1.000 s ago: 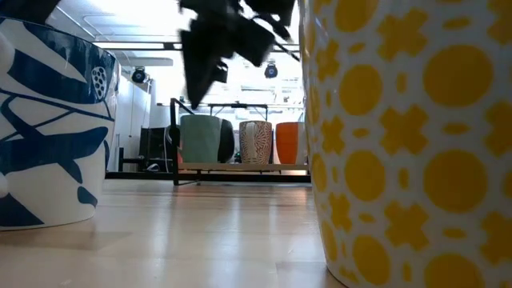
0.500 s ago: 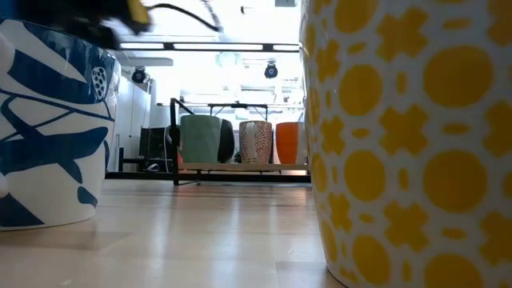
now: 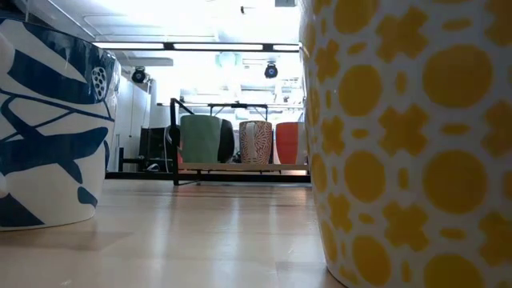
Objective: Place coffee mugs
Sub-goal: Put the red pattern mug on the shelf
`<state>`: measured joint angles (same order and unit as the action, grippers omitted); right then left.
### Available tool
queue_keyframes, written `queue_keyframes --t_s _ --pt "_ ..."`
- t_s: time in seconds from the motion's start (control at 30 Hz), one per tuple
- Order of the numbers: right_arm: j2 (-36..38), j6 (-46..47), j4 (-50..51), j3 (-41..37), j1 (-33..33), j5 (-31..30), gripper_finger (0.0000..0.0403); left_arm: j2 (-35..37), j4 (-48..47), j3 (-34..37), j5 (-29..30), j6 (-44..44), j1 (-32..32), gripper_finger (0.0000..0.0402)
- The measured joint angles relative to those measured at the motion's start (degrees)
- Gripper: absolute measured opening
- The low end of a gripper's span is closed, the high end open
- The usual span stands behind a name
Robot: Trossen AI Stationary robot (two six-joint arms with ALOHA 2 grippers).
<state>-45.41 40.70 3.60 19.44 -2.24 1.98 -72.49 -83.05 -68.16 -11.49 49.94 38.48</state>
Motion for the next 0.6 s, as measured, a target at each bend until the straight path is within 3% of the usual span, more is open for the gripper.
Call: queue_keyframes --t_s 0.33,0.6 --pt "0.0 -0.16 0.08 0.0 0.0 0.07 0.0078 -3.91 7.73 -0.02 -0.02 9.85 13.7 0.0198" --pt "0.0 -0.15 0.09 0.0 0.0 0.15 0.0079 -11.69 13.07 -0.02 0.73 11.53 18.45 0.0198"
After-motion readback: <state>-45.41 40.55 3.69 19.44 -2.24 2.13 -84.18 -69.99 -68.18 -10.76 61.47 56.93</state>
